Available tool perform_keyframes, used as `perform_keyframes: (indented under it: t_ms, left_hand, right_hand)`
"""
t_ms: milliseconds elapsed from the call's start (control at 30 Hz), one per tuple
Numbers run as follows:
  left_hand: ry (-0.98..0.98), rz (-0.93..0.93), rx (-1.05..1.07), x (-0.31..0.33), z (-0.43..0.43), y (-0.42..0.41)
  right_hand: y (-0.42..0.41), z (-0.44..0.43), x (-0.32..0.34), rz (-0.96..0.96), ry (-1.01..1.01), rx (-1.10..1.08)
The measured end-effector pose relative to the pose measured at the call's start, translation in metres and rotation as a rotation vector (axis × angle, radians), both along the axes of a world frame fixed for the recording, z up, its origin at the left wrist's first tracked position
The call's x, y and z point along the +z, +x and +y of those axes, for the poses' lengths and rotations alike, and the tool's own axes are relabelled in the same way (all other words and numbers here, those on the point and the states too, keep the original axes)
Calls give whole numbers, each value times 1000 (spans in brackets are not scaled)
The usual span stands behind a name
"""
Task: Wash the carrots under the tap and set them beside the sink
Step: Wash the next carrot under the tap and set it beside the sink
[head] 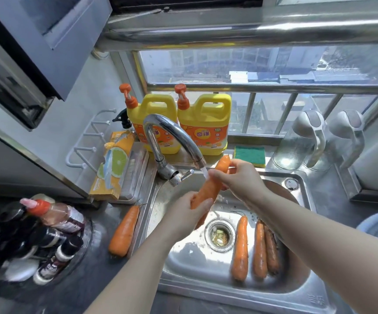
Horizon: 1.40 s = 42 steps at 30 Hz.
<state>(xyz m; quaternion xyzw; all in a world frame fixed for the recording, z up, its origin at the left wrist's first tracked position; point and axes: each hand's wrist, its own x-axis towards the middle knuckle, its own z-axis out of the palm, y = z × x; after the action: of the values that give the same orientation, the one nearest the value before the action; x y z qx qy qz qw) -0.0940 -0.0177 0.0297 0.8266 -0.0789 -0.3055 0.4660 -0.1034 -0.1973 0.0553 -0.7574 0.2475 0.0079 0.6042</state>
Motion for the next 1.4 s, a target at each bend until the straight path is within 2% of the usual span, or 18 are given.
perform_keyframes:
  t_ms: [100, 200, 300, 367, 500, 600, 667, 800, 967, 1100, 1267, 1333, 1400]
  left_hand:
    - [30, -66, -17, -1, -3, -3]
    - [-39, -23, -20, 0, -5, -6]
    - [-173, 41, -37, 5, -5, -7]
    - [-176, 37, -30, 8, -5, -6]
    - [-56, 27, 3, 16, -9, -6]
    - [-32, 18, 28, 15, -10, -4]
    - [-60, 48, 47, 16, -11, -4]
    - [-125, 109, 50, 21, -13, -6]
    - [-164, 133, 114, 21, -12, -5]
    - [-179, 152, 64, 26, -12, -3]
    - [-198, 98, 55, 22, -11, -3]
    - [-211, 83, 37, 22, -10, -4]
    - [-225, 80, 7, 23, -10, -4]
  right_hand:
    - [5, 3, -5, -8, -13, 23]
    - [5, 4, -12, 24, -38, 122]
    - [-3, 4, -13, 56, 26, 240]
    - [-6, 4, -10, 46, 40, 307]
    - [2, 2, -3, 9, -113, 205]
    - [-1, 4, -2, 26, -19, 264]
    - [-6, 6, -1, 32, 13, 334]
    - [-2, 1, -3, 44, -83, 213]
    - [-6, 7, 1, 52, 47, 324]
    - [2, 1, -9, 77, -53, 136]
    - [-3, 3, -5, 95, 96, 282]
    - [-1, 2, -6, 86, 109, 223]
    - [3, 2, -7, 53, 36, 137]
